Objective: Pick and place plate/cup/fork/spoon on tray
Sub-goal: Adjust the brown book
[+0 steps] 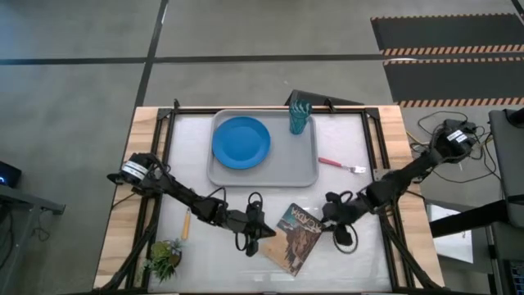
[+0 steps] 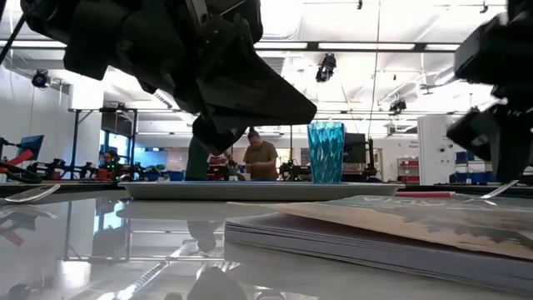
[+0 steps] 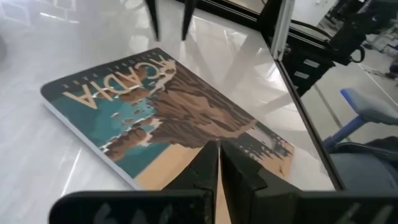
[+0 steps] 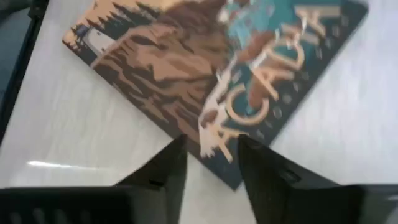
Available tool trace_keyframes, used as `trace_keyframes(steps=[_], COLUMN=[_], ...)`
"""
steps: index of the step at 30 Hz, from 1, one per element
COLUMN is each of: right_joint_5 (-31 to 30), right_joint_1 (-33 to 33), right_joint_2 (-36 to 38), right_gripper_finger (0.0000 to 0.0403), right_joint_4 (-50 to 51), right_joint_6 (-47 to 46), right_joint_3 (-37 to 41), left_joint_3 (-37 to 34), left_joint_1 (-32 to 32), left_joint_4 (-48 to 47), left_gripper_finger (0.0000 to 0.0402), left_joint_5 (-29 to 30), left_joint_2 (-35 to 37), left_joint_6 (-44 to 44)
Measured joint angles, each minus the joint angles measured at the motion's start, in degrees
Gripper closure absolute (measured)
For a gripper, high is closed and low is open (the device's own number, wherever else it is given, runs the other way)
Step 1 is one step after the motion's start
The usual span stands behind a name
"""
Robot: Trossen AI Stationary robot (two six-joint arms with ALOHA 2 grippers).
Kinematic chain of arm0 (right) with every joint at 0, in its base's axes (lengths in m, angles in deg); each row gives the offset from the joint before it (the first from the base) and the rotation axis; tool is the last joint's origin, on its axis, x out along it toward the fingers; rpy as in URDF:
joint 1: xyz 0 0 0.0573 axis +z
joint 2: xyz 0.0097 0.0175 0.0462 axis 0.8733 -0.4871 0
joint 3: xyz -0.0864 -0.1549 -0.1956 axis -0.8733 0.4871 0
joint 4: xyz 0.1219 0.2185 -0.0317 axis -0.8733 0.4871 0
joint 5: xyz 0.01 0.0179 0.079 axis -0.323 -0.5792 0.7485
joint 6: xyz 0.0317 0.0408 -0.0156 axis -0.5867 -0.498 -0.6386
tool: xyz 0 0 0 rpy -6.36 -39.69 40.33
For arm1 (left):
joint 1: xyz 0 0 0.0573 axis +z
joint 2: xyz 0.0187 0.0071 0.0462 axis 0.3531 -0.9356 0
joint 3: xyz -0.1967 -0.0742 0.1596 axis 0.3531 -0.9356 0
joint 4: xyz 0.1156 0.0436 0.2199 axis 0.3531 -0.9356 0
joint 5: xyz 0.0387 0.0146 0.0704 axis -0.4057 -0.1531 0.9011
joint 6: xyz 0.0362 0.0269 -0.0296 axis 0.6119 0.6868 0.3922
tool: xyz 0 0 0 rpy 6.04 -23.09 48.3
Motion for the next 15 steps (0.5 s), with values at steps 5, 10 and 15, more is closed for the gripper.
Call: trace_keyframes(steps=[5,10,15], right_joint_5=[-6.92,-6.97,-6.79], right_joint_1=[3.59,3.98,4.77], right_joint_2=[-2.76,-6.77,-10.68], right_gripper_finger=[0.0368,0.0390,0.0390], right_joint_4=[-0.07,0.06,0.29], right_joint_6=[7.01,11.97,15.94], right_joint_3=[-3.06,-6.14,-8.41], left_joint_3=[0.00,0.41,1.41], left_joint_1=[0.10,0.03,-0.91], left_joint_4=[0.14,0.05,0.35], left_gripper_finger=[0.0402,0.0402,0.0402], left_joint_5=[0.12,0.36,1.29], left_joint_2=[0.02,-0.03,-1.99], left_joint_6=[-0.01,-0.17,-0.69])
